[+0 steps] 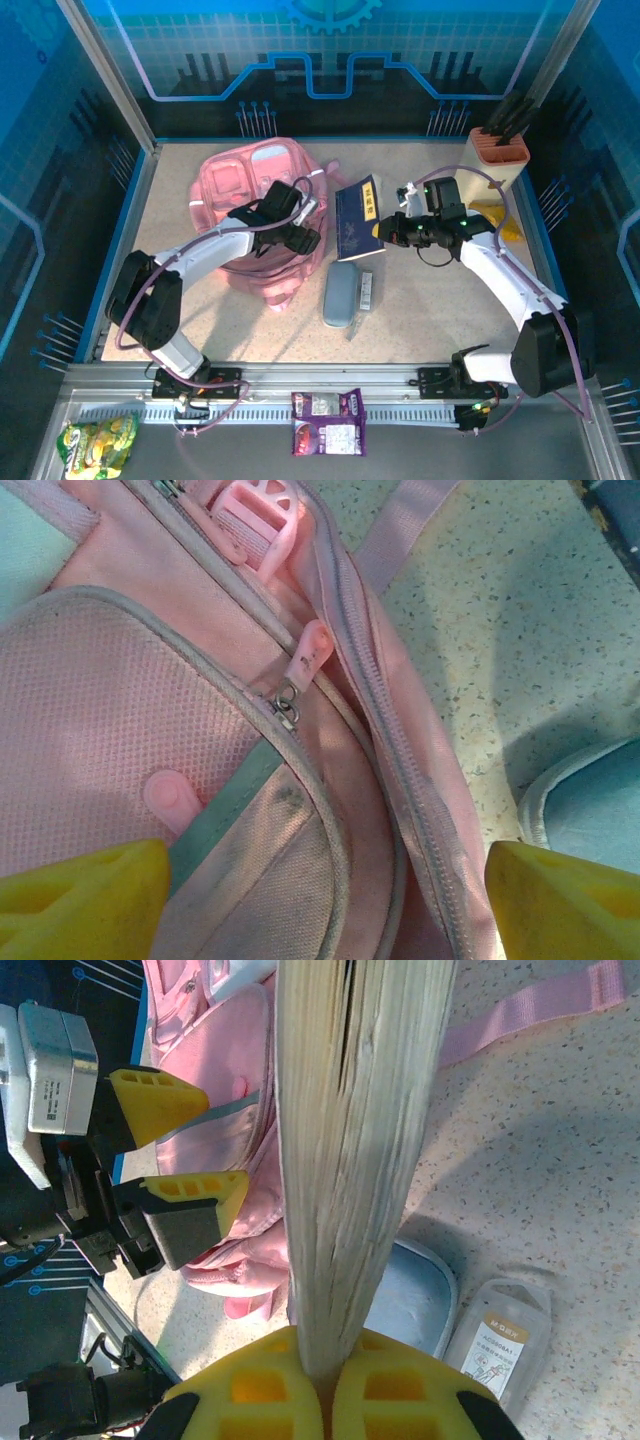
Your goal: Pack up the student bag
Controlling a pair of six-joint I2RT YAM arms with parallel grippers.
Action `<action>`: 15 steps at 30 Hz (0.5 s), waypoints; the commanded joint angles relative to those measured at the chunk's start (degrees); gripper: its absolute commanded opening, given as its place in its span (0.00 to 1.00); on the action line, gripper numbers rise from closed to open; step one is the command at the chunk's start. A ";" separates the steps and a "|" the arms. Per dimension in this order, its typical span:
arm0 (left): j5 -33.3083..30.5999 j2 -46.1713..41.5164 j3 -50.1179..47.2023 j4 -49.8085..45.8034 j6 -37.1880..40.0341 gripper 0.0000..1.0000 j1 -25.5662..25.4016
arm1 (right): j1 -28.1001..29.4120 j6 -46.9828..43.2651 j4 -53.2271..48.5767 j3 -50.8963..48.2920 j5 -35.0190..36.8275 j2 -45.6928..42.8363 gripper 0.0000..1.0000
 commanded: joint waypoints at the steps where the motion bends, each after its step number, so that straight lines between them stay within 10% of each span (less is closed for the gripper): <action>1: -3.32 0.39 1.29 -3.65 1.87 0.84 -0.19 | -0.70 0.41 1.26 -0.09 -2.37 0.06 0.00; 15: 4.80 -6.67 -3.17 -9.19 -5.32 0.84 -2.68 | -2.10 1.55 2.52 -0.62 -4.84 0.69 0.00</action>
